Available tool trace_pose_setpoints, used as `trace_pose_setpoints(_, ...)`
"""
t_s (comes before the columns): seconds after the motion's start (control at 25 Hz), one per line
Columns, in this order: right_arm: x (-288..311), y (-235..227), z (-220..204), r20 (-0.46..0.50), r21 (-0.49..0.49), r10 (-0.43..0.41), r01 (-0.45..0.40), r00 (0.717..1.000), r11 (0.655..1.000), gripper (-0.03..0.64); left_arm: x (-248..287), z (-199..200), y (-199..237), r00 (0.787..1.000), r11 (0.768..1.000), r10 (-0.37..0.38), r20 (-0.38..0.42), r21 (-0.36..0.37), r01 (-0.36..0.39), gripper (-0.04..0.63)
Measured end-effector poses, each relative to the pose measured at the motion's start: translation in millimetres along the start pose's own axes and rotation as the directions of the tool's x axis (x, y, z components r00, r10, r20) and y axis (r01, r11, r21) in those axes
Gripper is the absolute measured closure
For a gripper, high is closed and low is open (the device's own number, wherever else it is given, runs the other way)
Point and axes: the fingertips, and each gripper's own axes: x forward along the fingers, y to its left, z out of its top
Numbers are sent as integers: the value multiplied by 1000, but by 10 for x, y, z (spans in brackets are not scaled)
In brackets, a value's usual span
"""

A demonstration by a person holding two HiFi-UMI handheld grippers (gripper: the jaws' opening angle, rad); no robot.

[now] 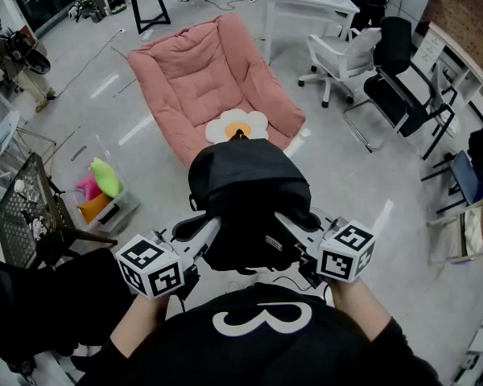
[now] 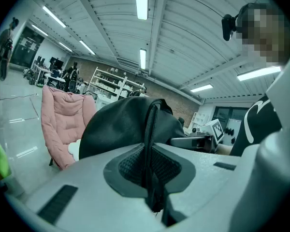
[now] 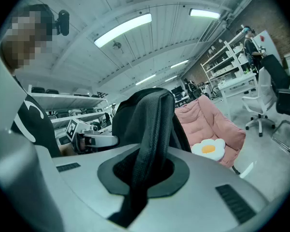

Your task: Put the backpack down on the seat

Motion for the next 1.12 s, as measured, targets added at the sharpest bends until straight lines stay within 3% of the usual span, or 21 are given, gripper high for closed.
trace_pose_setpoints(1.12, -778, -911, 227, 36, -40, -52, 53, 998, 998, 588, 1122, 119, -496, 1000, 999, -10, -21, 30, 11, 565)
